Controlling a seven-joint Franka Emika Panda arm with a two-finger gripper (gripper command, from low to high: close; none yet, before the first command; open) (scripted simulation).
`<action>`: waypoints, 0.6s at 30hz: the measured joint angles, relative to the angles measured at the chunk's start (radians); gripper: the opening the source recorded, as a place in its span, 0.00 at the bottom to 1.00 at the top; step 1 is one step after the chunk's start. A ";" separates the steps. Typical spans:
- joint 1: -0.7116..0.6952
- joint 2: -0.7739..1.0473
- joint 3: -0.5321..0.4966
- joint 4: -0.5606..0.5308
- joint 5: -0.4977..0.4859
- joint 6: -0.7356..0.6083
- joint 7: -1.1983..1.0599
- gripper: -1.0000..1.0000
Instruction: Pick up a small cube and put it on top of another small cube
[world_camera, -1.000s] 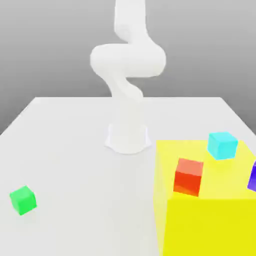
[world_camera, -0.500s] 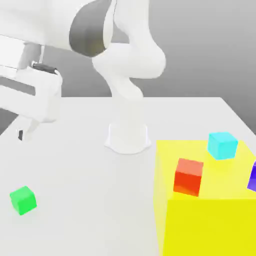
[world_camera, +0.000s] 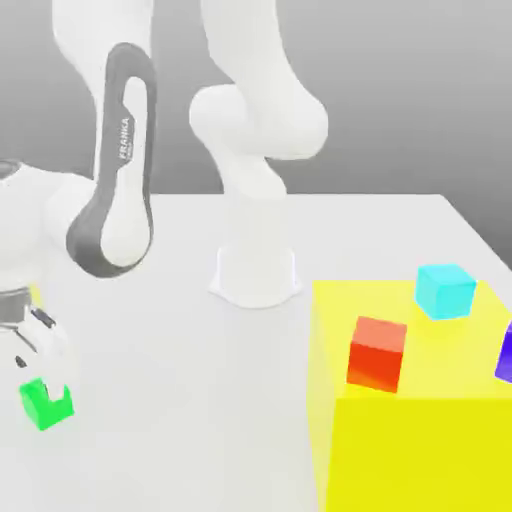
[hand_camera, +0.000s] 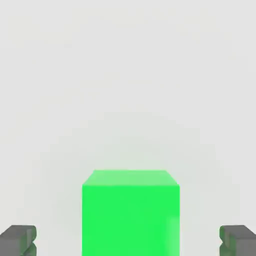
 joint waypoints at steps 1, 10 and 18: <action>0.000 0.000 0.000 0.000 0.000 0.000 0.000 0.00; 0.011 -0.079 -0.017 -0.016 -0.021 -0.062 0.017 0.00; 0.177 -0.271 0.028 0.067 -0.147 -0.331 0.376 0.00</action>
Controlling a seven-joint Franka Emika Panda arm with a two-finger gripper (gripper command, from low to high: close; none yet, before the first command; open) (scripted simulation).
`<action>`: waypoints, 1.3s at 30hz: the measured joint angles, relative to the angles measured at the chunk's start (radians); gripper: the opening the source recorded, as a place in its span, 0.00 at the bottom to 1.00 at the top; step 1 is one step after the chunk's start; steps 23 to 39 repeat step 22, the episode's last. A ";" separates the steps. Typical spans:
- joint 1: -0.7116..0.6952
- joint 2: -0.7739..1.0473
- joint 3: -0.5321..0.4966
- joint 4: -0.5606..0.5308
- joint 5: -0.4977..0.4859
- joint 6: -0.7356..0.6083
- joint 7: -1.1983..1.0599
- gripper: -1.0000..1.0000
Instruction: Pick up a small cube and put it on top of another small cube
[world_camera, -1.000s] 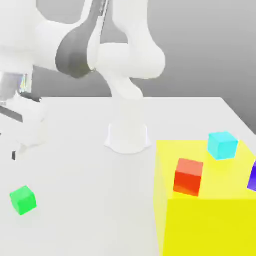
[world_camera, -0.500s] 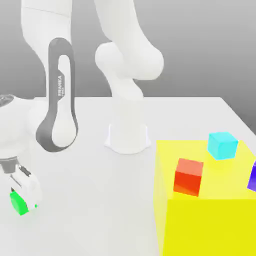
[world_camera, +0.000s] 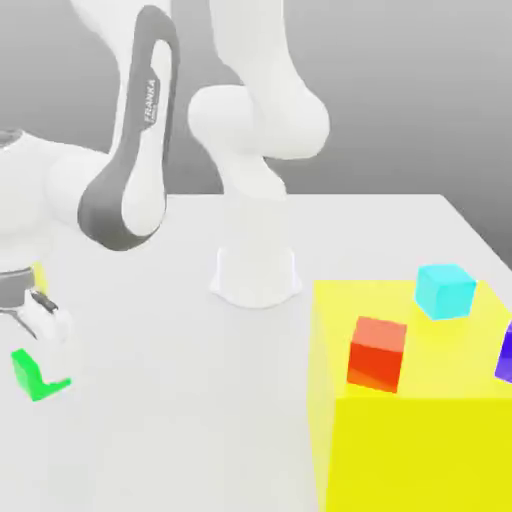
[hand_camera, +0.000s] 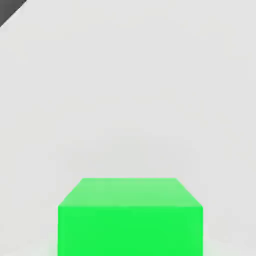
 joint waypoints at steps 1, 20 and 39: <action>0.039 -0.017 0.017 0.020 -0.006 -0.037 0.056 0.00; 0.454 -0.172 0.261 0.202 0.039 -0.375 0.751 1.00; 0.454 -0.172 0.261 0.202 0.039 -0.375 0.751 1.00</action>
